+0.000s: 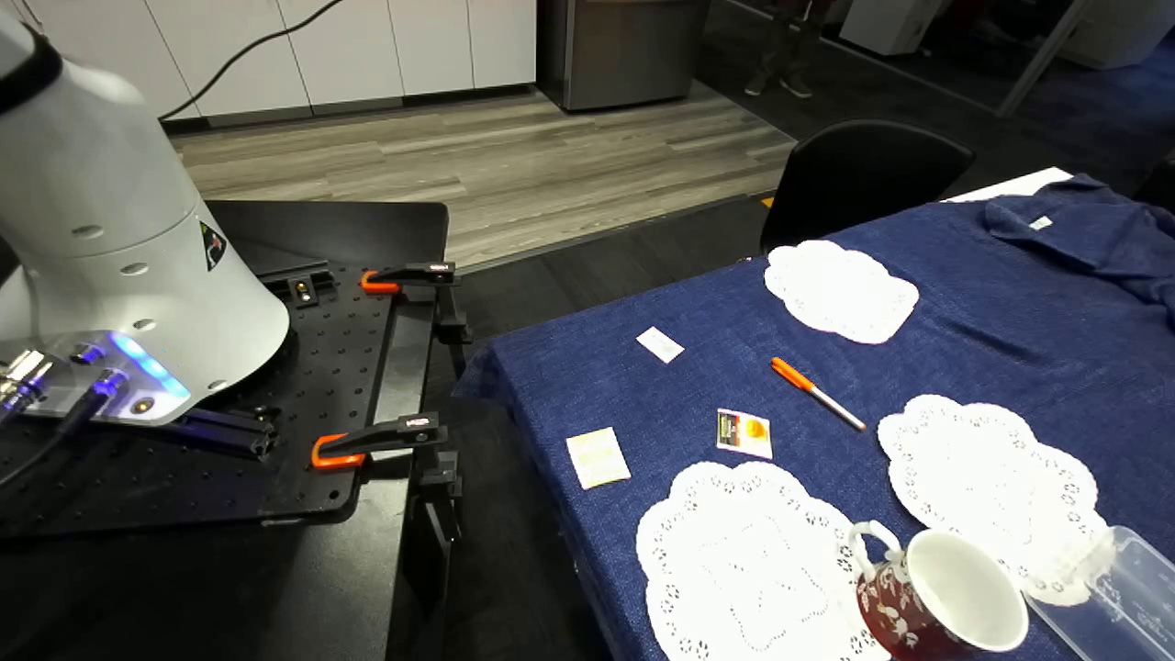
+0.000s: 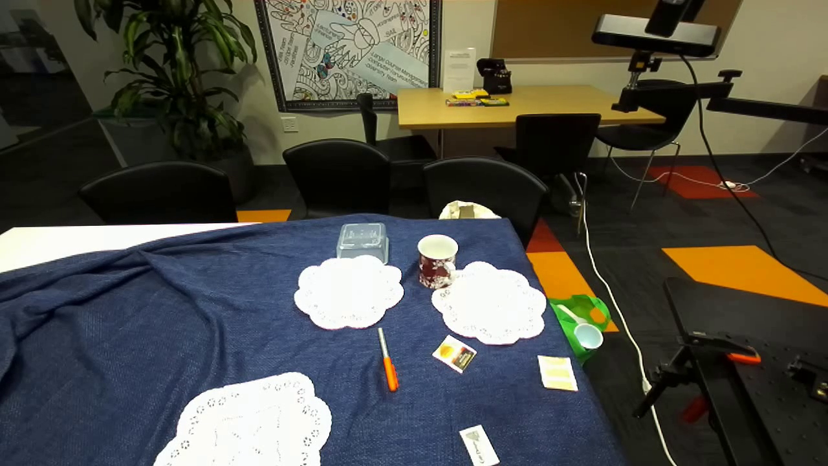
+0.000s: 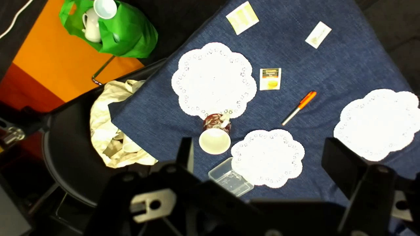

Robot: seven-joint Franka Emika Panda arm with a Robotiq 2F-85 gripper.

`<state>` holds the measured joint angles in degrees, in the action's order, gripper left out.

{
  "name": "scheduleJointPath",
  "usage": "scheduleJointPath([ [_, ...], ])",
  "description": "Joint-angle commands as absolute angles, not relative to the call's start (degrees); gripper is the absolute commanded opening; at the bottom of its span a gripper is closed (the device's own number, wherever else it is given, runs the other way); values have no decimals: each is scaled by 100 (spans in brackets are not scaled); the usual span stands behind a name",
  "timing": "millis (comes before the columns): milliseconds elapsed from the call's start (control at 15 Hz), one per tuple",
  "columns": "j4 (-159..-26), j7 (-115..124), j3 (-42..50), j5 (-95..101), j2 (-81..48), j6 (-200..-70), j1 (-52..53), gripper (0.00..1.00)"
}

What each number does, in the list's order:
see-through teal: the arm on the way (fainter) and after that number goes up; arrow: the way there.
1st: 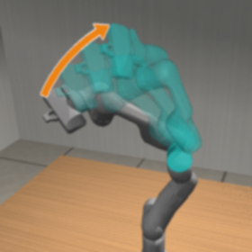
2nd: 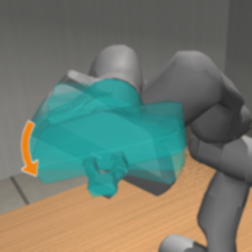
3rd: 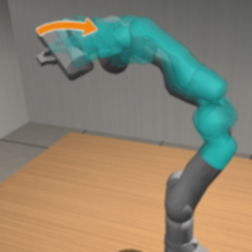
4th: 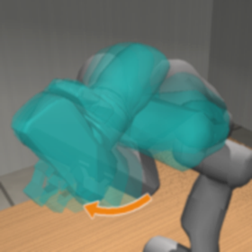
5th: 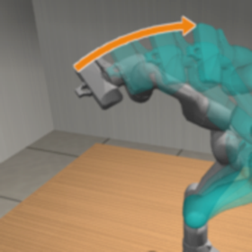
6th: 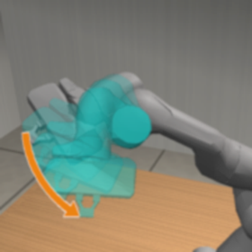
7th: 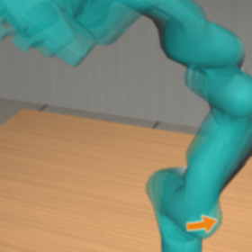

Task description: Put the marker into the mug.

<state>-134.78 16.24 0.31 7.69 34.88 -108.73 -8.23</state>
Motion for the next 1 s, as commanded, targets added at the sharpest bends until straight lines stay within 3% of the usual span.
scheduleJointPath([
  [0,-13282,2176,-137,384,3035,-11232,-776,100],
  [933,-12982,3482,-415,-518,1030,-12945,-491,100],
])
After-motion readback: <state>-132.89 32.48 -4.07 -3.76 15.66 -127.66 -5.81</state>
